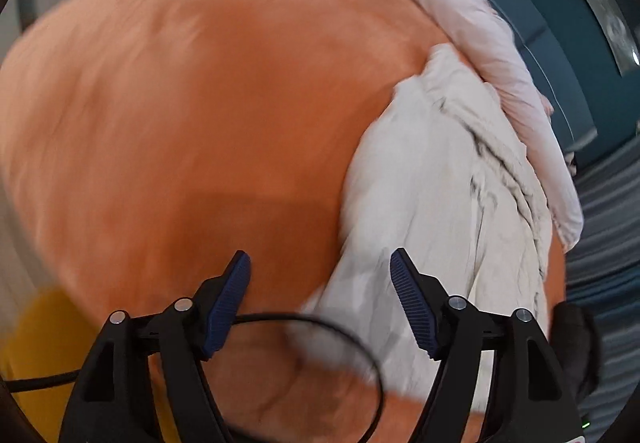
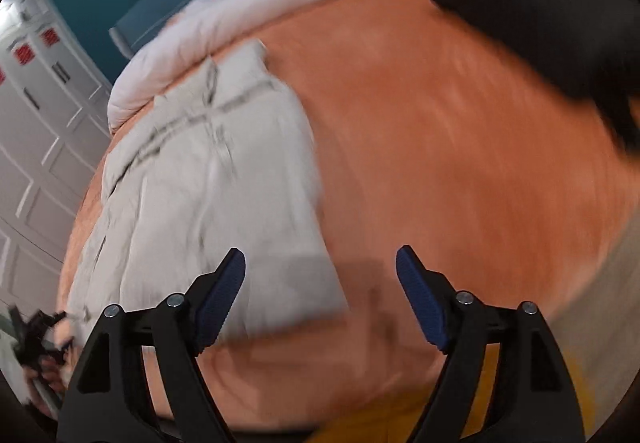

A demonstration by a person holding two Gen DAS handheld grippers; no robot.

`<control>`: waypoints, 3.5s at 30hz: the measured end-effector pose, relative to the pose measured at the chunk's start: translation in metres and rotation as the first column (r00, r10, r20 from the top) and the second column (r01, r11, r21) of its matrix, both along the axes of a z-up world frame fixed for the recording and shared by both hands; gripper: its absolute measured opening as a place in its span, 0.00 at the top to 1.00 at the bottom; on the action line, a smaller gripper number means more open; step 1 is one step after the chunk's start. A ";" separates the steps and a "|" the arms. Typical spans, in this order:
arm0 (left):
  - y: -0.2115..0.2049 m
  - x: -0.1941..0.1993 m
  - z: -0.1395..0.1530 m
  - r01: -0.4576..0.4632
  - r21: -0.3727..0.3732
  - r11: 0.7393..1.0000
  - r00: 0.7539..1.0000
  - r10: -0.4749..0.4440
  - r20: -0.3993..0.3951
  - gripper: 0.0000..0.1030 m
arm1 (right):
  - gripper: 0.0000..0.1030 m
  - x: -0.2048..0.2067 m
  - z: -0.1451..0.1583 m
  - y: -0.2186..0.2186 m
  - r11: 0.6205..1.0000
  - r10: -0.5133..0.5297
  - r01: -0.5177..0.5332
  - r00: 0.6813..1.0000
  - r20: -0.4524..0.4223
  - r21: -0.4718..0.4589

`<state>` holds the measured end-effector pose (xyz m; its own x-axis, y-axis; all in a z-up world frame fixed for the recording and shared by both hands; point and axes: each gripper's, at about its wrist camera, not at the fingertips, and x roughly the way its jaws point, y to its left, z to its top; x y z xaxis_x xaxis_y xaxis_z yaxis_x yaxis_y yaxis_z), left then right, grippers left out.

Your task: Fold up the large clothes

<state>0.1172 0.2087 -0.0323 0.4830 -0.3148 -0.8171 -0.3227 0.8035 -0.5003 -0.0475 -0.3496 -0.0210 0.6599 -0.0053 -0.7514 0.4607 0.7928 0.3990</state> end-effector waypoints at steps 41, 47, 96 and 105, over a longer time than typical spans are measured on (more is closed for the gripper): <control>-0.033 -0.172 0.108 0.456 0.137 0.879 0.879 -0.469 0.088 0.96 | 0.90 -0.153 0.072 0.092 0.935 0.303 -0.306 0.952 -0.049 -0.177; -0.038 -0.208 0.115 0.457 0.157 0.876 0.878 -0.472 0.080 0.96 | 0.90 -0.183 0.072 0.100 0.935 0.302 -0.309 0.951 -0.065 -0.176; -0.096 0.115 0.180 0.012 0.309 0.951 0.861 -0.167 0.480 0.75 | 0.24 0.091 0.189 0.038 0.946 0.032 0.156 0.826 0.563 -0.283; -0.087 0.064 0.207 -0.157 0.424 0.892 0.779 -0.152 0.608 0.40 | 0.48 0.068 0.150 0.071 0.941 0.154 -0.008 0.900 0.408 -0.337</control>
